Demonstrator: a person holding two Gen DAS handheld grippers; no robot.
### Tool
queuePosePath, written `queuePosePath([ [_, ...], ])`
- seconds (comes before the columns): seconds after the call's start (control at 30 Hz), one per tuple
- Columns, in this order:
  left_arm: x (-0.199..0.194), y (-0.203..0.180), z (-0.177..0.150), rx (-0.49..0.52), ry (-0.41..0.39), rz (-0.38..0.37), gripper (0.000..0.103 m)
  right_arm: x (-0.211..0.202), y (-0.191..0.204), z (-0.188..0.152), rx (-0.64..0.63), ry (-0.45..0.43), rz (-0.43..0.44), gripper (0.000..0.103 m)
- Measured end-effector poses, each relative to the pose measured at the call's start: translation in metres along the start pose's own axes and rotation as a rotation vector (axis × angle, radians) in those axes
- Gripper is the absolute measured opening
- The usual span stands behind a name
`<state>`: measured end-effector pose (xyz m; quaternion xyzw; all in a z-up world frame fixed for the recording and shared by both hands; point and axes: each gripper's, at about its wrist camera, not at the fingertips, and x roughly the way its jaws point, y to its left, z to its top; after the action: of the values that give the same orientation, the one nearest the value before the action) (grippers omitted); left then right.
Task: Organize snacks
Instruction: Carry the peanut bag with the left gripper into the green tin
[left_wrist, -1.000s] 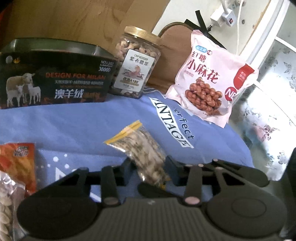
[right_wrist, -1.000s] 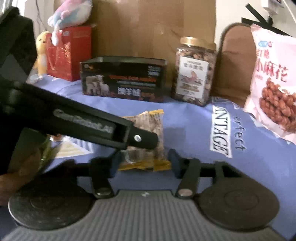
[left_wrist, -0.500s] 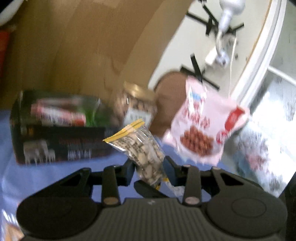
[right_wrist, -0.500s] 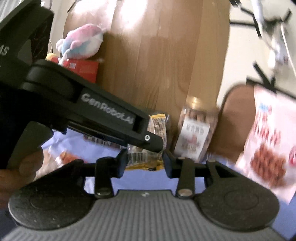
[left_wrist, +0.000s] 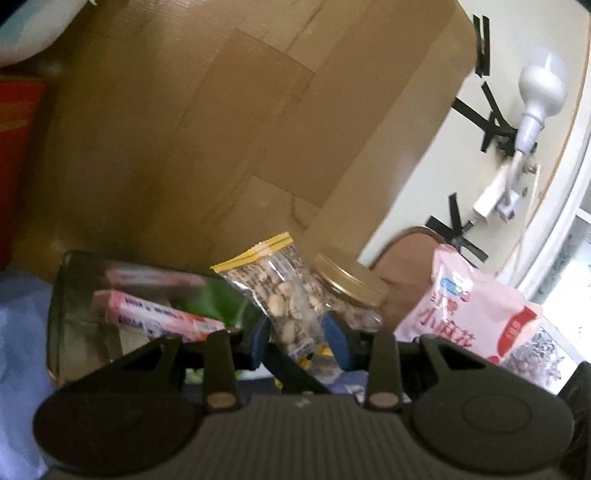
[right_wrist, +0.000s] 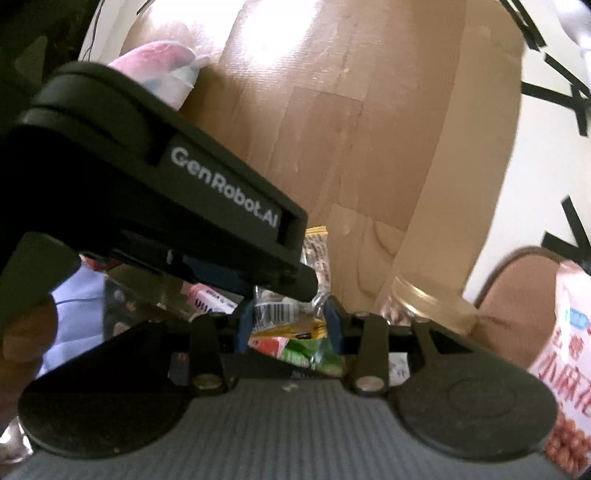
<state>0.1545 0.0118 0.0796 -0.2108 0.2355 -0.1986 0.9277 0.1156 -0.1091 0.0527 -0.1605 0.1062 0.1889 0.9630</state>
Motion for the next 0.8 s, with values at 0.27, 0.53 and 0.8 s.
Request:
queuePosePath([
  [0.27,0.005,0.01,-0.004,0.052,-0.001,0.061,0.033,0.024,0.009,-0.012,0.007,-0.003,-0.009,0.044],
  [0.53,0.007,0.002,-0.011,0.114,-0.013,0.08,0.033,0.019,0.018,-0.018,-0.018,-0.029,-0.041,0.044],
  [0.8,0.005,0.001,-0.012,0.128,-0.02,0.088,0.033,0.017,0.024,-0.018,-0.022,-0.045,-0.049,0.044],
])
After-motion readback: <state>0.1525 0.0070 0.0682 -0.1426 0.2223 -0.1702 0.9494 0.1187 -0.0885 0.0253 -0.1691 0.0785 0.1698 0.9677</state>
